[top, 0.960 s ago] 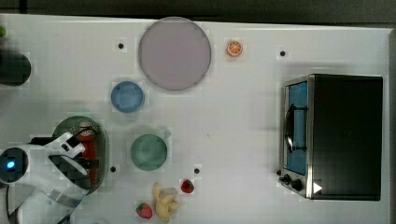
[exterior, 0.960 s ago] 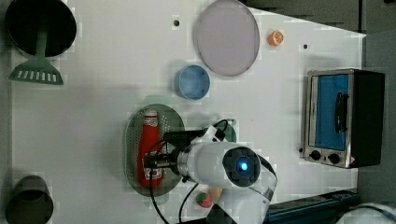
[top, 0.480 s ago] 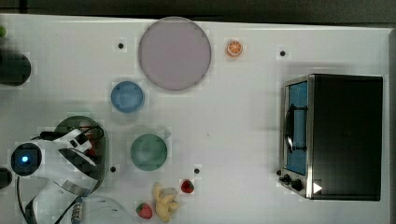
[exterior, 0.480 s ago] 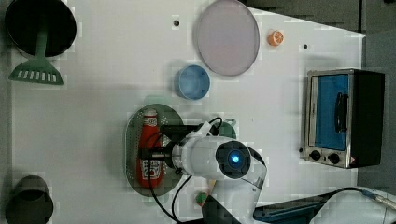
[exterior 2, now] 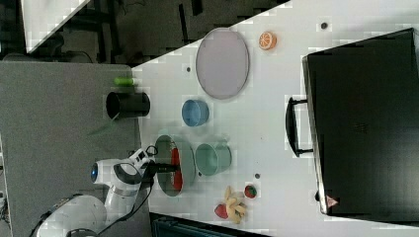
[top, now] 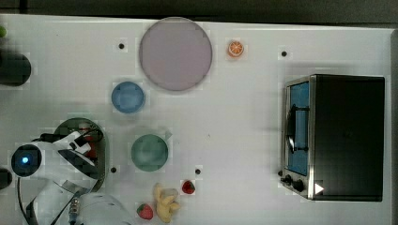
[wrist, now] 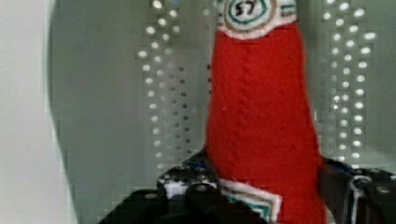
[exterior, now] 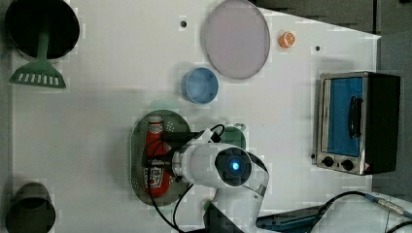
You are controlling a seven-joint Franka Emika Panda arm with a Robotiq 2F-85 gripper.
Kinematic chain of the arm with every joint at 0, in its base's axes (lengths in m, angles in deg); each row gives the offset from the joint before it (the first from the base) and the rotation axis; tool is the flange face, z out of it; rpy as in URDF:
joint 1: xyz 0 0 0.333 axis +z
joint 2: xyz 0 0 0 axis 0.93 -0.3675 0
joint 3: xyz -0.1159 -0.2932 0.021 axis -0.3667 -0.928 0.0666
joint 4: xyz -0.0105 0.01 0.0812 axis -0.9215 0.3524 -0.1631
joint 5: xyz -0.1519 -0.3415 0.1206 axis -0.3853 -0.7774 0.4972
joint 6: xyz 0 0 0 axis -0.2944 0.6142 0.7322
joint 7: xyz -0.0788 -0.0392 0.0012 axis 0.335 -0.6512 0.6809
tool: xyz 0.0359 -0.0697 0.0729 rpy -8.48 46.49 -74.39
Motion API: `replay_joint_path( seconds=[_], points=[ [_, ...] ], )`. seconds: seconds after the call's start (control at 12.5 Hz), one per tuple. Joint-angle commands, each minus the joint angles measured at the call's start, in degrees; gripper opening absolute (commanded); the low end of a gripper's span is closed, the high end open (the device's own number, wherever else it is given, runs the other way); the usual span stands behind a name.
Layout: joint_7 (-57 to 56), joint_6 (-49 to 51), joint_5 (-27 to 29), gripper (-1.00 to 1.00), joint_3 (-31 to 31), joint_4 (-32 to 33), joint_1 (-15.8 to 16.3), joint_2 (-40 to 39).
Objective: Pick ketchup from strainer and place it on the table
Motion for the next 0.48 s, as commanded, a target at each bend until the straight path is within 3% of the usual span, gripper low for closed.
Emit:
replay_joint_path(
  seconds=[0.08, 0.48],
  points=[
    [2.43, 4.13, 0.95, 0.21, 1.88, -1.16, -0.62, 4.02],
    [1.15, 11.37, 16.83, 0.21, 11.43, -3.21, -6.76, 14.8]
  ],
)
